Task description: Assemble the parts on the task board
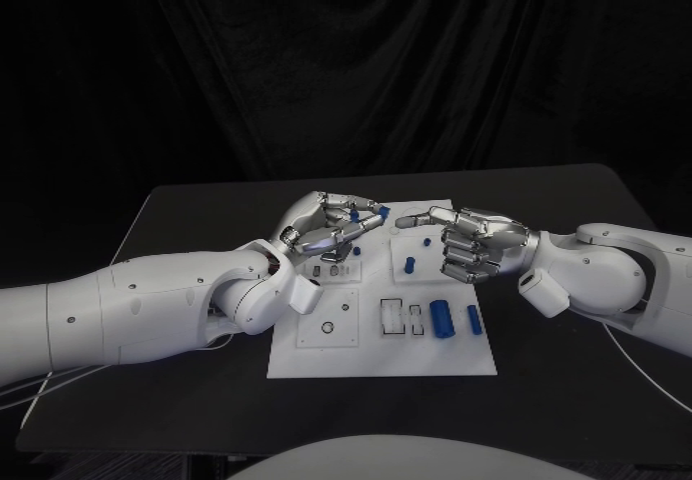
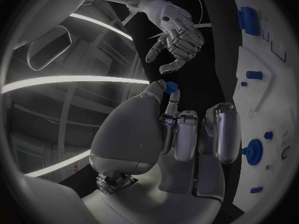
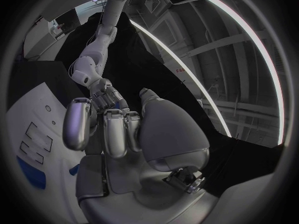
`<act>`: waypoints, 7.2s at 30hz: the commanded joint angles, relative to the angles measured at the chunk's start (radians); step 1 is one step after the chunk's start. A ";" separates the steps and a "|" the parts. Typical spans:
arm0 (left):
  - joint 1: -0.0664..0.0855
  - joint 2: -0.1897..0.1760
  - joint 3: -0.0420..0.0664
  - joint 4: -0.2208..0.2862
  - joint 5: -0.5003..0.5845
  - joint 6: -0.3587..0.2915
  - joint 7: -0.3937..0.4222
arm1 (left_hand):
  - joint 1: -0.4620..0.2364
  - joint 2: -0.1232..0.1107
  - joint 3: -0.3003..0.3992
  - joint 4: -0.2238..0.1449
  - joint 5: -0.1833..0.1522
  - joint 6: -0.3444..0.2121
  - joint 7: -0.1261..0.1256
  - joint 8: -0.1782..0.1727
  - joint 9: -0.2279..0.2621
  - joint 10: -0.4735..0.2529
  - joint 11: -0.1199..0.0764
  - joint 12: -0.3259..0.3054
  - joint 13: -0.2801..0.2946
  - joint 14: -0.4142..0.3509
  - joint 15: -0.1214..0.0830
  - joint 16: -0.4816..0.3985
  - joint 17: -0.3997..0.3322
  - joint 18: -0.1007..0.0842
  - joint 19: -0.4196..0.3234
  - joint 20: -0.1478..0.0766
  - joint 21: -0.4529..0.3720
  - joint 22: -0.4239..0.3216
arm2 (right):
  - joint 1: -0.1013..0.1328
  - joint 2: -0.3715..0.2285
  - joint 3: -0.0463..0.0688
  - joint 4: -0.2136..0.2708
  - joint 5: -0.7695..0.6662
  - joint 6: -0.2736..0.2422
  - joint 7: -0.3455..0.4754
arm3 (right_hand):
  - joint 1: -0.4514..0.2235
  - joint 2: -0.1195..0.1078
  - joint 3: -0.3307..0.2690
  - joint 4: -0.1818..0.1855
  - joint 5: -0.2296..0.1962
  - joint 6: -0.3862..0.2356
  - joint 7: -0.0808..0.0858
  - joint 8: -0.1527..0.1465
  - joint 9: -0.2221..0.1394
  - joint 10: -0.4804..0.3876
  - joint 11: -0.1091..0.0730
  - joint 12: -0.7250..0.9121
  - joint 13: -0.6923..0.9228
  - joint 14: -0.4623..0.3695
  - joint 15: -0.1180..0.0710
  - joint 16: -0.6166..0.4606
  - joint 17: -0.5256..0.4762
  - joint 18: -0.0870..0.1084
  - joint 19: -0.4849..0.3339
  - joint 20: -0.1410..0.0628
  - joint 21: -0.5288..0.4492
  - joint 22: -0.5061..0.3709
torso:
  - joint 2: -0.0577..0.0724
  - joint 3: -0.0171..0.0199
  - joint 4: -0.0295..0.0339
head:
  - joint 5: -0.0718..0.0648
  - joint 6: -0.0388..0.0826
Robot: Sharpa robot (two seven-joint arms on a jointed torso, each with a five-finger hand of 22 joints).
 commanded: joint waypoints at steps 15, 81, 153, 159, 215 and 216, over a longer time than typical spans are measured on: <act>-0.001 -0.007 0.001 0.012 0.249 0.210 0.167 | 0.028 0.016 -0.029 0.022 -0.019 -0.016 -0.002 -0.006 -0.001 0.106 0.015 0.004 0.263 0.103 0.013 -0.001 0.263 -0.004 -0.023 0.006 -0.026 0.198 | -0.012 -0.007 0.001 0.003 0.055 -0.042 -0.144 | -0.029 0.033 -0.024 -0.008 0.093 0.069 0.016 0.208 0.060 0.010 0.011 0.004 0.153 0.062 0.008 -0.003 0.157 0.011 -0.022 0.013 -0.016 0.110 | 0.002 0.0003 -0.0004 | -0.007 -0.006; -0.007 0.035 0.001 -0.013 0.284 0.339 0.063 | 0.054 0.034 -0.036 0.028 -0.035 -0.028 0.004 -0.013 -0.006 0.106 0.020 0.004 0.263 0.103 0.017 -0.001 0.263 -0.001 -0.034 0.010 -0.041 0.193 | -0.043 0.106 0.001 -0.008 0.286 -0.062 -0.061 | 0.046 0.022 -0.044 -0.044 -0.034 -0.218 -0.040 0.343 0.027 -0.015 -0.034 -0.008 0.120 0.056 -0.026 -0.012 0.141 0.021 -0.053 -0.014 -0.053 0.075 | 0.000 -0.0004 -0.0002 | -0.024 -0.015; -0.015 0.040 0.001 -0.034 0.284 0.359 -0.070 | 0.086 0.041 -0.041 0.020 -0.026 -0.035 0.008 -0.017 -0.008 0.106 0.023 0.004 0.263 0.103 0.021 -0.001 0.263 0.006 -0.055 0.014 -0.072 0.184 | -0.044 0.111 0.001 0.000 0.279 -0.143 -0.055 | 0.169 0.057 -0.016 -0.128 0.038 0.081 -0.028 0.547 0.053 -0.019 -0.022 -0.009 0.108 0.053 -0.018 -0.016 0.131 0.025 -0.067 -0.009 -0.066 0.049 | 0.001 -0.0006 -0.0005 | -0.021 -0.048; -0.015 0.037 0.001 -0.036 0.284 0.359 -0.073 | 0.082 0.042 -0.062 0.033 -0.078 -0.064 0.013 -0.033 -0.017 0.106 0.023 0.004 0.263 0.103 0.022 -0.001 0.263 0.008 -0.060 0.016 -0.080 0.182 | -0.044 0.109 0.001 0.000 0.277 -0.149 -0.051 | 0.178 0.066 0.002 -0.129 0.083 0.093 -0.027 0.559 0.059 -0.019 -0.017 -0.010 0.106 0.052 -0.015 -0.018 0.129 0.025 -0.069 -0.007 -0.067 0.047 | 0.001 -0.0008 -0.0004 | -0.019 -0.048; 0.073 -0.079 0.001 -0.005 -0.351 0.396 -0.536 | -0.075 0.118 -0.334 0.137 0.021 -0.172 -0.052 0.460 0.338 0.106 -0.021 0.004 0.263 0.103 -0.016 -0.001 0.263 0.013 -0.059 -0.019 -0.093 0.176 | 0.073 0.071 0.001 0.032 -0.644 -0.307 -0.431 | 0.140 -0.032 0.242 -0.201 0.100 0.122 -0.016 0.544 0.062 0.028 -0.006 0.013 0.153 0.068 -0.012 -0.016 0.123 0.025 -0.027 -0.006 -0.052 0.036 | -0.002 0.0013 -0.0032 | 0.020 -0.048; 0.073 -0.077 0.001 -0.005 -0.367 0.397 -0.535 | -0.076 0.117 -0.337 0.137 0.015 -0.175 -0.052 0.464 0.345 0.106 -0.021 0.004 0.263 0.103 -0.016 -0.001 0.263 0.014 -0.060 -0.019 -0.094 0.176 | 0.074 0.078 0.001 0.029 -0.649 -0.294 -0.444 | 0.140 -0.032 0.242 -0.201 0.100 0.122 -0.016 0.544 0.062 0.028 -0.006 0.013 0.153 0.068 -0.012 -0.016 0.123 0.025 -0.027 -0.006 -0.052 0.036 | -0.002 0.0010 -0.0034 | 0.020 -0.048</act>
